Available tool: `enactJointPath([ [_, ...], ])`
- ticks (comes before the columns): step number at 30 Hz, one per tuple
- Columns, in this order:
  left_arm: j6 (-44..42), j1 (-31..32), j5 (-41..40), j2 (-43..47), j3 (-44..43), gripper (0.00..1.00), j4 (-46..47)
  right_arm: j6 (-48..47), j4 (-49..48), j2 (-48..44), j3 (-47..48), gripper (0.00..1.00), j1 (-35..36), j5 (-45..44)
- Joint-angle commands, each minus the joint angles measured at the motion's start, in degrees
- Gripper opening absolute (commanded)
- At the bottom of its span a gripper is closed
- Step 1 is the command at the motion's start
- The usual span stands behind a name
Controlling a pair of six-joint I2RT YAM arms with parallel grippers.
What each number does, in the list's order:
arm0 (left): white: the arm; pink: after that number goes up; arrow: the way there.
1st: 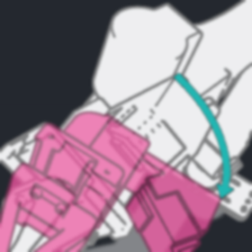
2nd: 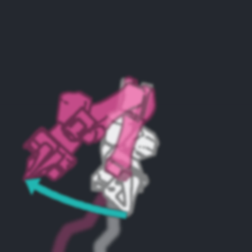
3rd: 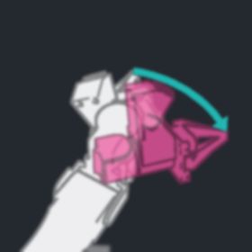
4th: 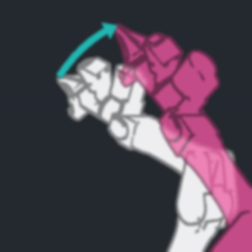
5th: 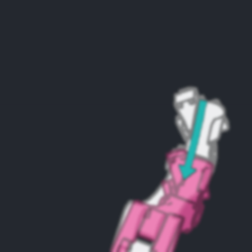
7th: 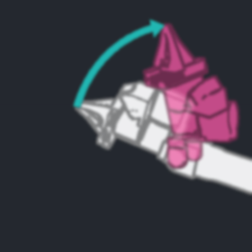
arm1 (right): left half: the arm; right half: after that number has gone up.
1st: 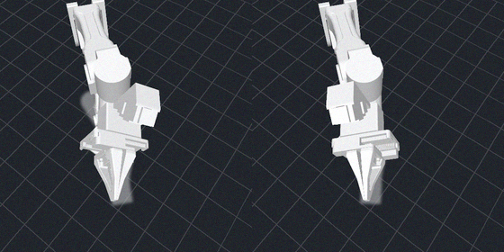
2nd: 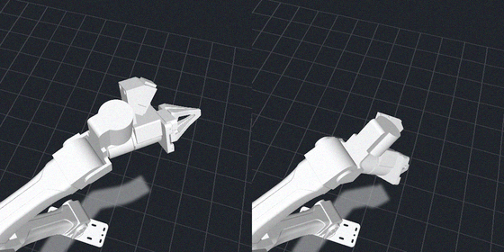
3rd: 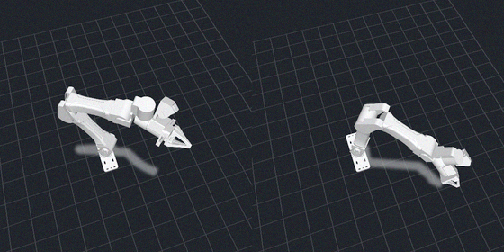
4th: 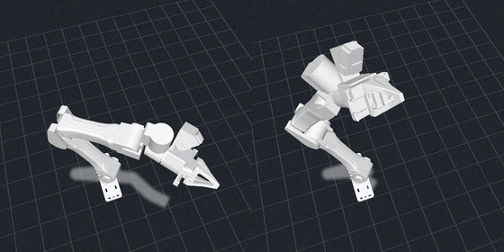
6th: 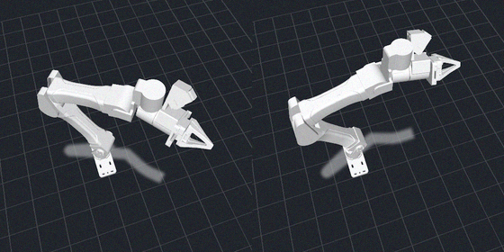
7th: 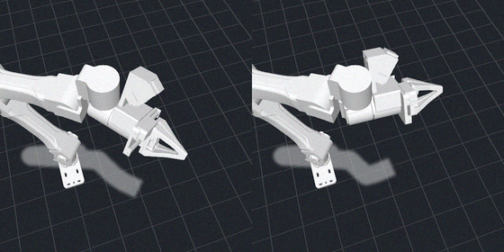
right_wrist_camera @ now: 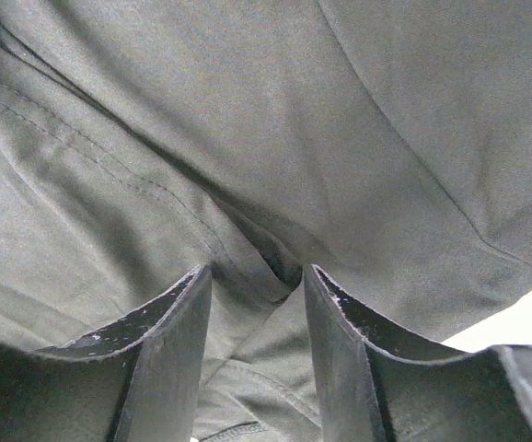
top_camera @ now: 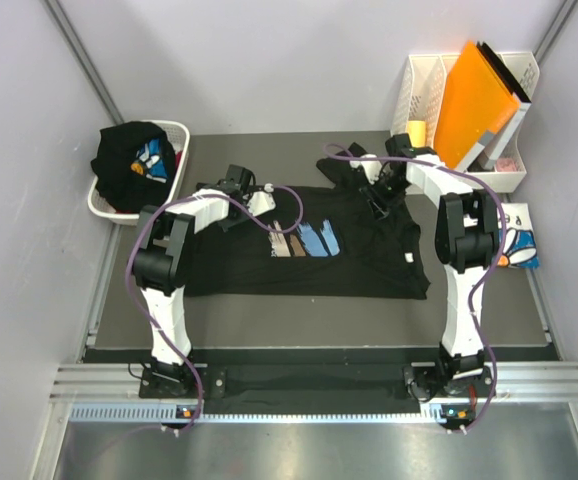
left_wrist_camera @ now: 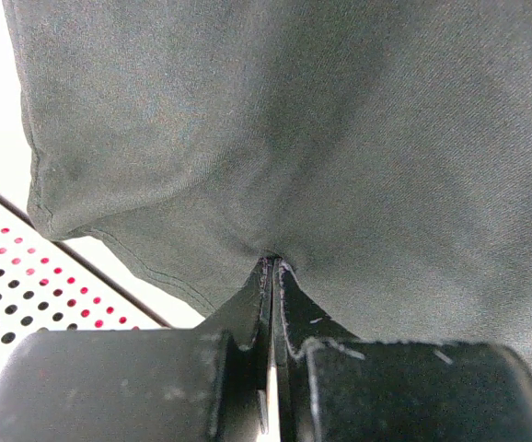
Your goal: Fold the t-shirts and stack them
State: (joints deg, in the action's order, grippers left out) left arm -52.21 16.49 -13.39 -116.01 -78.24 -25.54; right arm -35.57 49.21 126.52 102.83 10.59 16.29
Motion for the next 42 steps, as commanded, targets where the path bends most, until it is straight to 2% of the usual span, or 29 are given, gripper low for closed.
enactJointPath([
  [1,0.61,0.21,3.19,-1.94,-0.51,0.00,0.49,0.59,-0.69,-2.50,2.55,0.46,-0.48,1.28],
  [8,0.96,0.38,3.28,-2.30,-0.60,0.00,0.49,-0.20,-0.87,-3.47,3.17,0.44,-0.48,0.50],
  [15,1.49,1.00,3.37,-2.21,-0.60,0.00,0.23,-0.11,-1.49,-3.91,3.26,0.30,-0.48,0.49],
  [25,1.76,1.35,3.37,-2.21,-0.42,0.00,-0.04,0.06,-2.63,-4.09,3.52,0.19,-0.40,-0.56],
  [28,1.84,1.53,3.19,-2.21,-0.43,0.00,0.05,-0.11,-3.07,-3.91,3.43,0.18,-0.39,-1.09],
  [30,1.84,1.61,3.11,-2.03,-0.43,0.00,-0.04,-0.20,-3.42,-3.82,3.26,0.23,-0.39,-1.61],
  [31,1.76,1.61,3.02,-2.03,-0.43,0.00,-0.12,-0.46,-3.42,-3.82,3.26,0.28,-0.39,-1.79],
  [32,1.76,1.61,3.02,-1.94,-0.43,0.00,-0.12,-0.55,-3.42,-3.74,3.17,0.40,-0.39,-1.88],
  [35,1.49,1.61,2.84,-1.94,-0.34,0.00,-0.21,-0.99,-4.29,-4.17,2.29,0.50,-0.39,-2.76],
  [38,1.40,1.61,2.84,-1.68,-0.16,0.00,-0.30,-1.43,-5.26,-5.05,1.41,0.54,-0.31,-3.55],
  [42,1.32,1.70,2.93,-1.77,-0.25,0.00,-0.30,-1.96,-6.14,-6.02,1.41,0.54,-0.31,-4.60],
])
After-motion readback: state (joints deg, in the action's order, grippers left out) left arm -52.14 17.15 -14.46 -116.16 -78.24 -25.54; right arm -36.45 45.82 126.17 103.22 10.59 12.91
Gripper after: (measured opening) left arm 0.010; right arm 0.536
